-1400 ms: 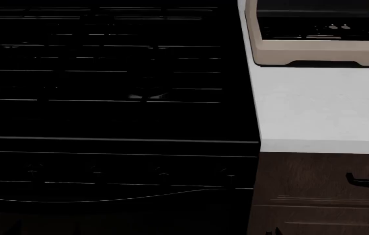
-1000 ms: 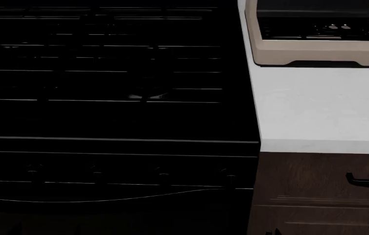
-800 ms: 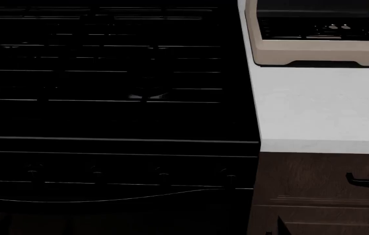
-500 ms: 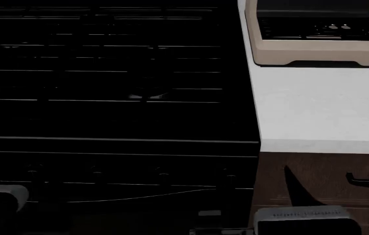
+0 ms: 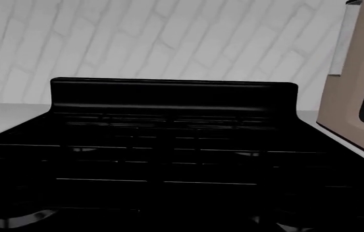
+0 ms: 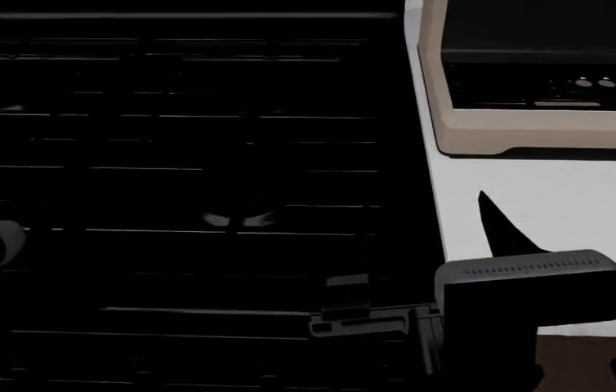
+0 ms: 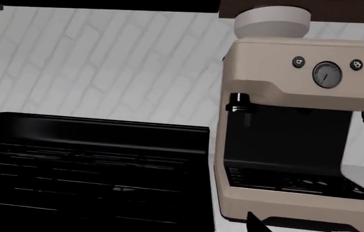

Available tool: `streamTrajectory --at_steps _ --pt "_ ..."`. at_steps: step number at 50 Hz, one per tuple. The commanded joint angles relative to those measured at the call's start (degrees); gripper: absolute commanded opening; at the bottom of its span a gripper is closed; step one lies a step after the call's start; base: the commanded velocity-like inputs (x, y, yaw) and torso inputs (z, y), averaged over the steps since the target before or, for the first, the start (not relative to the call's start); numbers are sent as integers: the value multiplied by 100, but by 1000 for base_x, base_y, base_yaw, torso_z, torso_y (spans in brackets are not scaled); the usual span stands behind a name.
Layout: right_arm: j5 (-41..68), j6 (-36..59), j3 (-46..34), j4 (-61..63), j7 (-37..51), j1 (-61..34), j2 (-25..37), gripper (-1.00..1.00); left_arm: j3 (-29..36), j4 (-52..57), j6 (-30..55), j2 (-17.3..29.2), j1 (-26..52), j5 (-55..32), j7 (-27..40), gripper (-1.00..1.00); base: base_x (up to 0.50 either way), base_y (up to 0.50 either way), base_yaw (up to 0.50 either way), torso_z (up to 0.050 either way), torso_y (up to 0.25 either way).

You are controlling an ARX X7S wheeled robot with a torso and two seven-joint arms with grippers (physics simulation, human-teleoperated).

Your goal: Press the start button on the microwave

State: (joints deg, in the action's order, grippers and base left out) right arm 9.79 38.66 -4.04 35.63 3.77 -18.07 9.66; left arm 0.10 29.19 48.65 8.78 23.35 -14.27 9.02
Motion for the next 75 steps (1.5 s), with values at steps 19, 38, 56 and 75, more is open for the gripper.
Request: streamTrajectory --at_steps 19,38,56,75 --pt "369 118 3 131 -14 -115 -5 100 -19 -10 121 58 -2 -189 97 100 454 105 0 0 1" --pt "482 -17 -24 242 -2 9 73 100 9 119 190 94 -43 -297 171 100 218 -137 0 0 0" --pt "456 -207 23 395 162 249 132 100 97 36 -27 136 -102 -288 202 100 202 0 0 0 1" --pt "2084 1142 234 2436 1787 -1011 1306 100 140 22 -32 156 -80 -353 267 100 0 0 0 0 0"
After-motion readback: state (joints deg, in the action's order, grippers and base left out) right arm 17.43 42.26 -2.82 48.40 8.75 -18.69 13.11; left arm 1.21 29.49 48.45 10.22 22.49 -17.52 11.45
